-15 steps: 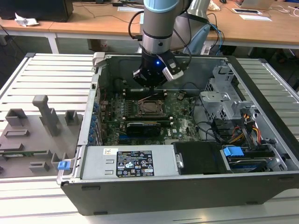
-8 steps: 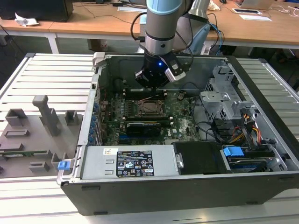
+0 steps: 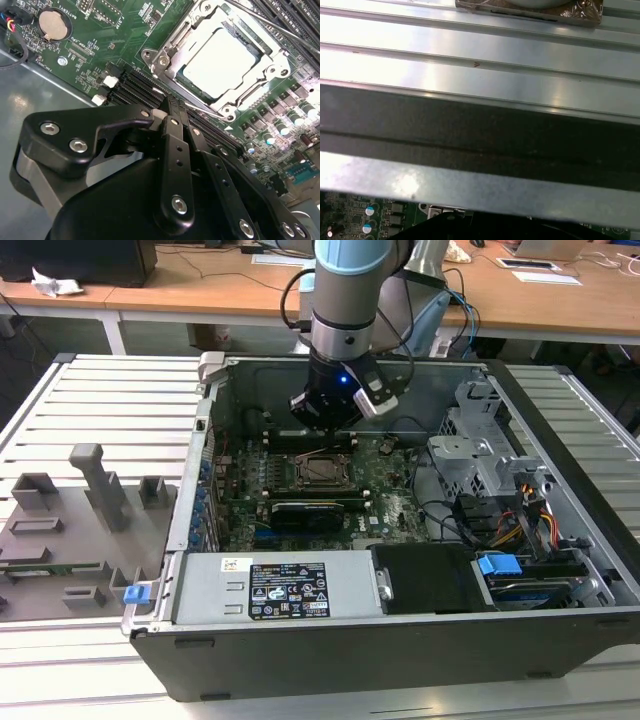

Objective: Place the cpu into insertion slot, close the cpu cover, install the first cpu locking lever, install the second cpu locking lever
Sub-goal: 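Install the first cpu locking lever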

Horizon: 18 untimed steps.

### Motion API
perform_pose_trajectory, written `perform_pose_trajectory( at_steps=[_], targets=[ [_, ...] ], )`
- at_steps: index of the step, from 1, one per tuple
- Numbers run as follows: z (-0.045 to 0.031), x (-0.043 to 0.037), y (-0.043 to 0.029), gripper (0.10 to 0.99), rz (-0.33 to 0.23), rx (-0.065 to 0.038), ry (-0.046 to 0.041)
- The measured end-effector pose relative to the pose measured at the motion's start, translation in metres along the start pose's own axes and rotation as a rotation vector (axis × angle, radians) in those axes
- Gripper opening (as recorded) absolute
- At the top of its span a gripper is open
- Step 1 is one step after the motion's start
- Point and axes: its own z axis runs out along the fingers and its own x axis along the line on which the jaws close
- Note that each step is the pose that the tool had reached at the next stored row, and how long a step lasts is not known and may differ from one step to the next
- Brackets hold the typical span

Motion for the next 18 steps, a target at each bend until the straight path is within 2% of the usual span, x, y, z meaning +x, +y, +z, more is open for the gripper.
perform_pose_trajectory(
  at_steps=[11,18],
  targets=[
    [0.0070,-0.0020,-0.0008,0.106,0.000,0.000,0.0000],
    [0.0103,-0.0028,-0.0012,0.106,0.000,0.004,0.0005]
  ],
)
